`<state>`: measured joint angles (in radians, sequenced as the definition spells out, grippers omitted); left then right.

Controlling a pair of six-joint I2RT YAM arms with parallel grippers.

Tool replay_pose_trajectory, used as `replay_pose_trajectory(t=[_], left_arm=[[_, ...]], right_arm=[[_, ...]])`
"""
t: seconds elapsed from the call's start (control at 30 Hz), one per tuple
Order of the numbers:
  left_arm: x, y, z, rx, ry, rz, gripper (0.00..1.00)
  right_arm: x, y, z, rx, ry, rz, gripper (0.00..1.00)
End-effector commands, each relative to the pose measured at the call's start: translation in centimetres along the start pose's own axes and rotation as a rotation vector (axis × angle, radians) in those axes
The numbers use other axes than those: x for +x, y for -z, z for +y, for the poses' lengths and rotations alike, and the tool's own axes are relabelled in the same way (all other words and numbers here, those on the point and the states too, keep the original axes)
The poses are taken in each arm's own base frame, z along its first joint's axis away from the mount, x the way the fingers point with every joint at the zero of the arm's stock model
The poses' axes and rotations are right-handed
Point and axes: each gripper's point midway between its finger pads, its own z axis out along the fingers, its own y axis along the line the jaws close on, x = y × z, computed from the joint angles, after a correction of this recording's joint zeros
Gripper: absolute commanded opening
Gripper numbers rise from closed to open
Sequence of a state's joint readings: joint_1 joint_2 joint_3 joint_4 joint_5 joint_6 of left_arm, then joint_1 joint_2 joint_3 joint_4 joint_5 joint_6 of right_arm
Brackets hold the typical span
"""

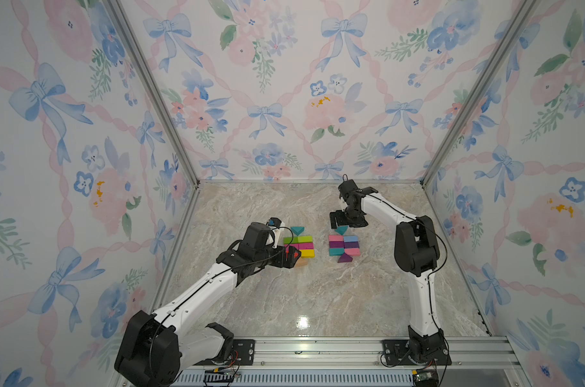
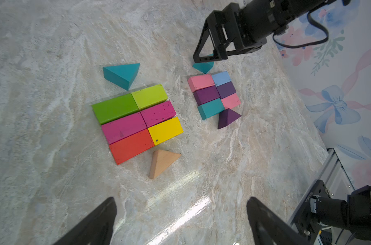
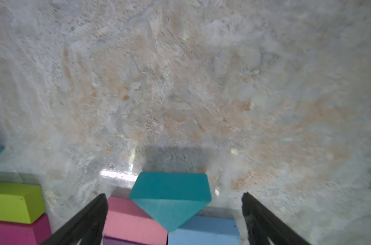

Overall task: Assemble a piece of candy with building blocks
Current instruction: Assemble the building block at the center of the board, then reset both arms

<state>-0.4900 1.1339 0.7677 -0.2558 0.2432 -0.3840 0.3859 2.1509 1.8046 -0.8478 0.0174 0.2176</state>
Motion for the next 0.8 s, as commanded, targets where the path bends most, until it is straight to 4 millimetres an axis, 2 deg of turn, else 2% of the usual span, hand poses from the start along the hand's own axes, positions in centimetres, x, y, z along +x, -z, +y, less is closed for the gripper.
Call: replay_pose_trajectory(t=[0.0,0.03,0.13,0.2,0.27,0.4,0.5,0.57,0.6,0.67,0.77], left_arm=[[-5.6,3.9,0.5,-0.118,-0.102,-0.217,0.98],[-6.4,4.7,1.0,-0.165,-0.107,-0.256,0.98],[-7.9,7.3,3.1,-0.311,-0.095,-0.364,0.98],[-8.4,8.0,4.4,-0.381,-0.112,-0.422,0.98],[-8.8,7.8,4.8,-0.398,-0.143,-0.455,0.98],[-9.2,7.4,8.2,-0.536,-0.103,-0.548,0.98],[-8.6,7.1,11.6,-0.64,-0.007,-0.593,0.98],[-7.7,7.1,14.1,-0.751,0.042,-0.582,0.98],[-7.1,7.1,15.3,-0.815,0.045,-0.57,0.98],[-6.4,7.6,17.2,-0.939,0.033,-0.561,0.98],[-5.8,8.2,18.3,-1.003,0.02,-0.618,0.98]], right_arm=[[-0.3,8.0,-0.5,0.054,0.098,-0.199,0.99],[-0.2,9.7,-0.7,0.056,0.104,-0.254,0.99],[2.6,13.8,-1.9,0.022,0.089,-0.419,0.99],[4.9,15.5,-2.8,-0.002,0.093,-0.519,0.99],[6.9,16.2,-4.6,0.019,0.066,-0.62,0.99],[10.2,16.1,-10.0,0.092,-0.082,-0.864,0.99],[12.1,15.7,-12.0,0.105,-0.058,-1.064,0.99],[13.1,14.6,-13.6,0.158,-0.069,-1.099,0.99],[13.3,13.6,-14.6,0.156,-0.107,-1.082,0.99],[13.1,12.0,-15.0,0.096,-0.137,-1.05,0.99],[11.5,10.6,-15.0,0.072,-0.129,-1.08,0.99]])
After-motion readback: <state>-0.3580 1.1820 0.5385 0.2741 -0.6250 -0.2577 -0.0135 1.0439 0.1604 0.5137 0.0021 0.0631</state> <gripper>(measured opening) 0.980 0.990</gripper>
